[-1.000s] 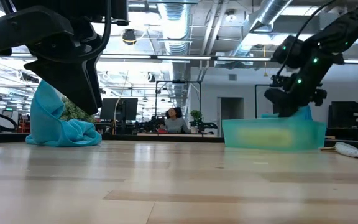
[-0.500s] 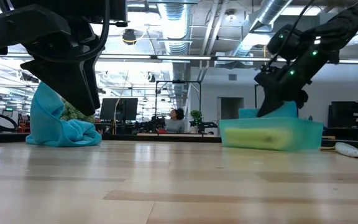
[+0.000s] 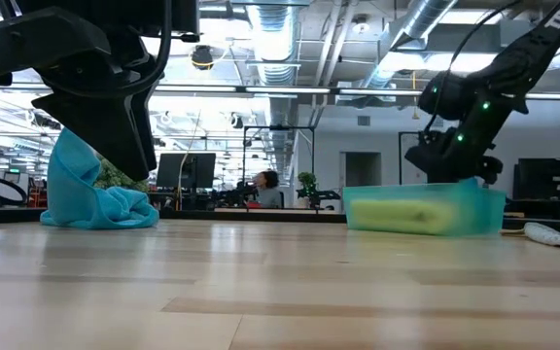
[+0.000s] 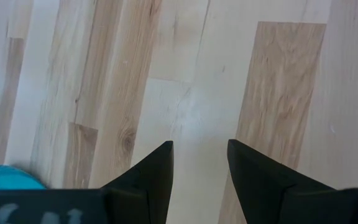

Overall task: Fold microfiber towels
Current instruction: Put the right blue towel into the blue bin, then fold the blue towel

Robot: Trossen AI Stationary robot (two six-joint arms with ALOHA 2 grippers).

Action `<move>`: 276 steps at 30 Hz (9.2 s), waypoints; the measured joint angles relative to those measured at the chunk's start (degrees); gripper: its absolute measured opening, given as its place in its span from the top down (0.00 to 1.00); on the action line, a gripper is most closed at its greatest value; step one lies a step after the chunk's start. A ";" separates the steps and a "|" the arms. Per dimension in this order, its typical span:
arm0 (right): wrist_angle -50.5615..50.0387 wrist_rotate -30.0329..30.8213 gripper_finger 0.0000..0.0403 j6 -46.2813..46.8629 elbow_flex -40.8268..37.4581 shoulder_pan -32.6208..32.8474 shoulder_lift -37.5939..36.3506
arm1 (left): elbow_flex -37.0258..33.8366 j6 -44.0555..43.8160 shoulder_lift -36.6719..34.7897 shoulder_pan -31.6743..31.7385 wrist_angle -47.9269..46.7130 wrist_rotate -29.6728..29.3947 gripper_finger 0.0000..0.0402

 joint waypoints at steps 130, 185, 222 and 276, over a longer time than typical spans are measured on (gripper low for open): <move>-14.08 6.10 0.81 -5.80 12.13 5.38 -18.62 | 0.02 -33.17 -15.49 13.57 -39.77 -19.93 0.63; 44.01 -1.43 0.65 -34.39 24.02 41.60 32.47 | -19.97 -33.09 -36.79 18.86 -8.35 -16.62 1.00; -8.41 -6.31 0.60 -33.52 86.90 36.49 73.01 | -19.91 -31.58 -36.81 18.73 -12.35 -11.92 1.00; -2.66 -3.42 0.90 -4.80 86.52 33.58 73.71 | -19.91 -33.65 -36.83 14.86 -11.81 -10.57 1.00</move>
